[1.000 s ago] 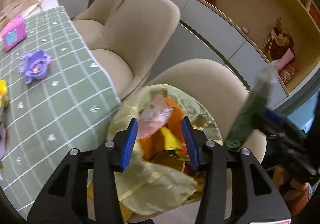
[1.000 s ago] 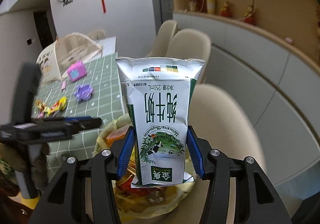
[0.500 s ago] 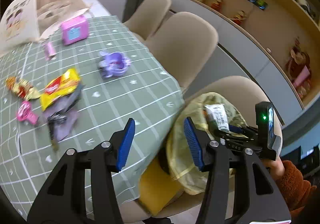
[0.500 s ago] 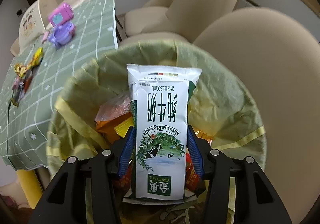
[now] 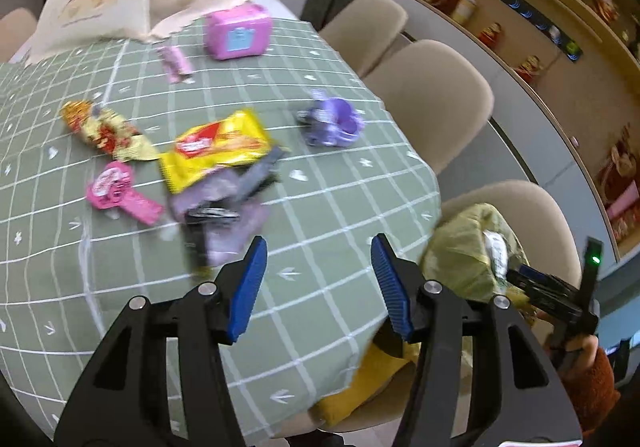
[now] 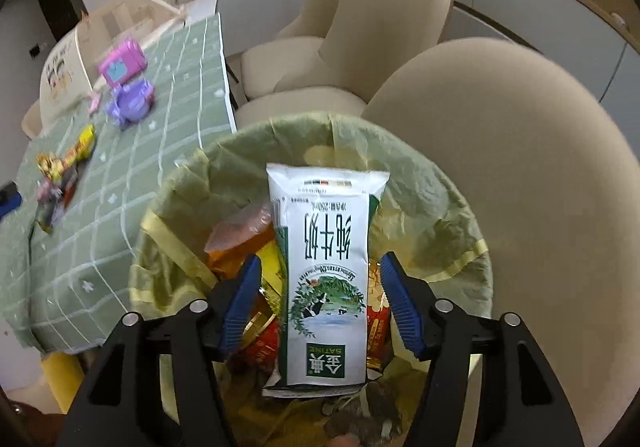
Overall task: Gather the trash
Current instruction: 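Return both tools to the wrappers on the table, then grasp a pink candy stick with the left gripper while the right grasps a gold wrapper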
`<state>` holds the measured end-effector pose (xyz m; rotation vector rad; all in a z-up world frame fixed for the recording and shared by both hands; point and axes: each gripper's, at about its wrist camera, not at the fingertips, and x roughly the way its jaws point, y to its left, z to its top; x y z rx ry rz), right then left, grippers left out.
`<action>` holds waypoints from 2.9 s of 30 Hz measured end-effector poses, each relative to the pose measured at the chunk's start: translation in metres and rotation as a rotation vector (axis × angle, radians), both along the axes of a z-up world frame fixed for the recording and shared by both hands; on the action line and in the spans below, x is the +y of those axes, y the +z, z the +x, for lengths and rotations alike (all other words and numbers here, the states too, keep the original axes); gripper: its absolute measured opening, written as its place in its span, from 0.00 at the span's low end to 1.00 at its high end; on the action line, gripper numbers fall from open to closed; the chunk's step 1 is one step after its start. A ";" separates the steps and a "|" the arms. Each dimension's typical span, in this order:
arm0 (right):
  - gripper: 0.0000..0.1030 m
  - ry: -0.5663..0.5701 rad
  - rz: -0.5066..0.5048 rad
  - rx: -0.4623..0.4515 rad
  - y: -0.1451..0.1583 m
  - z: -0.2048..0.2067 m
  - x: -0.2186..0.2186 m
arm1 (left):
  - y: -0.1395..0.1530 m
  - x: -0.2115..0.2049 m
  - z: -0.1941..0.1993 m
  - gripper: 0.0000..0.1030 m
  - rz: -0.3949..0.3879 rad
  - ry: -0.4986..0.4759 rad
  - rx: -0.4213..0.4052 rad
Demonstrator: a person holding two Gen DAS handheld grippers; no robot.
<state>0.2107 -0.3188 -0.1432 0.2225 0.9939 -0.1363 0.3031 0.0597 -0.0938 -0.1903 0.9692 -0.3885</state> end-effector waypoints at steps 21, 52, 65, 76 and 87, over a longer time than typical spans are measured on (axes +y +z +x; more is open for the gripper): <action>0.58 0.192 0.016 -0.239 0.082 0.114 0.180 | 0.006 0.146 0.132 0.53 -0.051 0.158 -0.034; 0.58 0.311 -0.106 -0.189 0.062 0.185 0.276 | 0.004 0.182 0.217 0.07 -0.047 0.113 -0.028; 0.58 0.864 -0.047 -0.098 0.045 0.229 0.418 | -0.004 0.280 0.075 0.07 -0.081 0.356 0.025; 0.58 0.988 -0.178 0.014 -0.006 0.286 0.492 | -0.017 0.299 0.035 0.08 -0.048 0.419 0.054; 0.24 0.824 -0.058 -0.030 0.050 0.247 0.437 | -0.004 0.274 0.038 0.08 -0.026 0.361 0.016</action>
